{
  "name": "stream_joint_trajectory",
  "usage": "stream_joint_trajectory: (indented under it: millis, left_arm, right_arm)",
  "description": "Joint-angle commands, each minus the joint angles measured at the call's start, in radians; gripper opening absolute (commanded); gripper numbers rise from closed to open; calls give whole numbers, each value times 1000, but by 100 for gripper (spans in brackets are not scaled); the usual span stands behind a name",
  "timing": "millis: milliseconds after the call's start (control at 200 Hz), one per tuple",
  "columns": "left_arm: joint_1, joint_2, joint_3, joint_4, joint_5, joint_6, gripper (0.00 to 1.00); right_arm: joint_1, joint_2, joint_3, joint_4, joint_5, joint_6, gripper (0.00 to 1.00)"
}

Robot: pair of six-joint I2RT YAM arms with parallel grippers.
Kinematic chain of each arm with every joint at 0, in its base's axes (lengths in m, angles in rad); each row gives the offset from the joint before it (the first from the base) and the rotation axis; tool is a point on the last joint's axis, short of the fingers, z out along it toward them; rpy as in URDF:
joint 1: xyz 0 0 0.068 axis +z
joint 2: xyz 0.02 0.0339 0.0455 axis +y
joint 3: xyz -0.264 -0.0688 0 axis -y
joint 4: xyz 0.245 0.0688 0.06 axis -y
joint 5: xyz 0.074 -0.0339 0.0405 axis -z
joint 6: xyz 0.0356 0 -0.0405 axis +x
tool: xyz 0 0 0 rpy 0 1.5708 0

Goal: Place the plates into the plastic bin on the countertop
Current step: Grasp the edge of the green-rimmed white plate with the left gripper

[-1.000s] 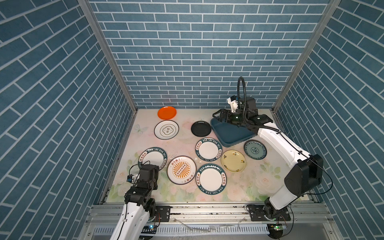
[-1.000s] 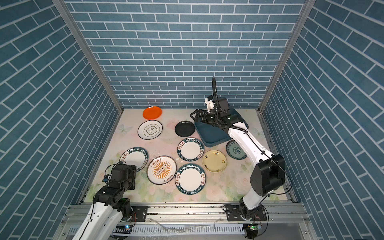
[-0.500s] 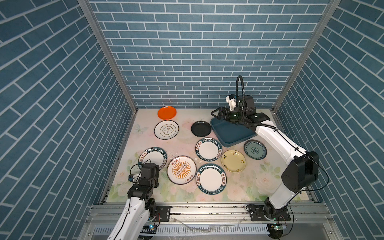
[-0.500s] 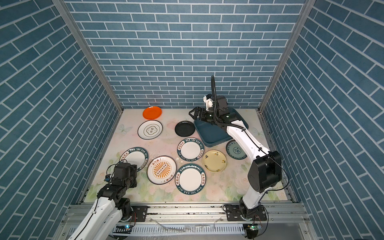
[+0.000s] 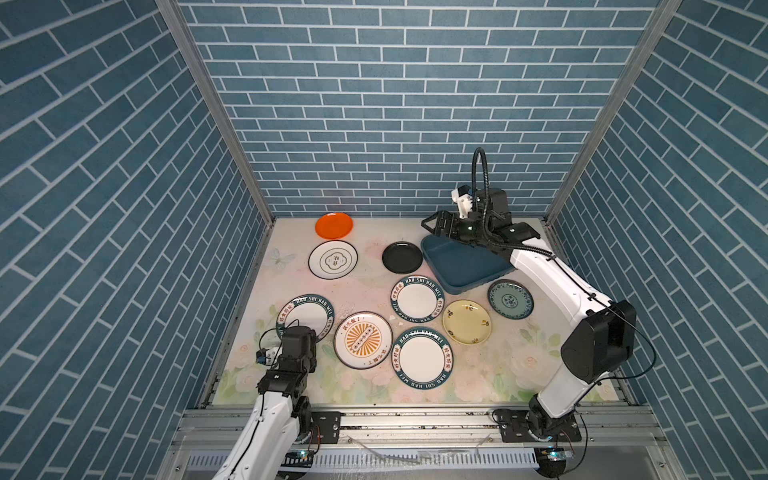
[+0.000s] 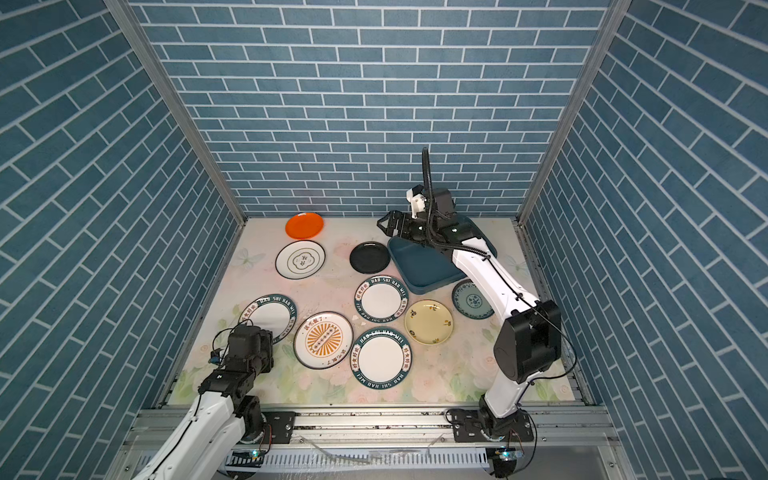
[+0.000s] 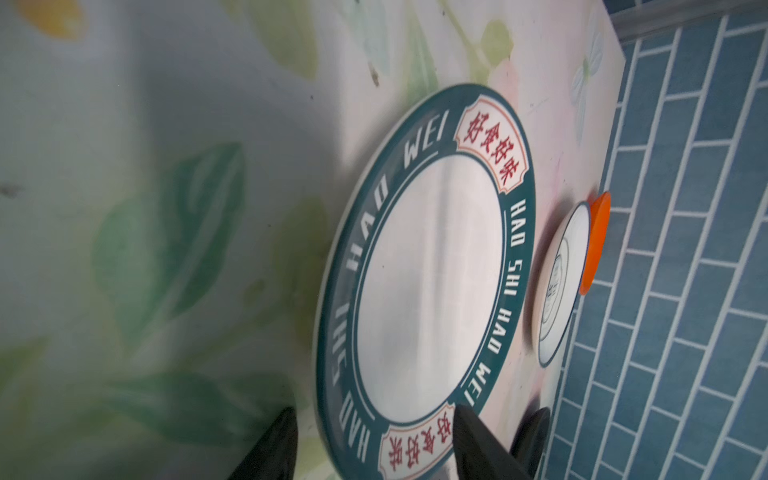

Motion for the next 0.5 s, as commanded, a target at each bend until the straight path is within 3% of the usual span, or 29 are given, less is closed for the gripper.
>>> stream_joint_trajectory:
  millis: [0,495]
  left_arm:
    - [12,13,-56,11,7,27,58]
    - [30,10,-62,28,9,36,31]
  right_arm:
    - [2,17,32,-16,-9,6,99]
    - [2,45,48,-1,5,25,99]
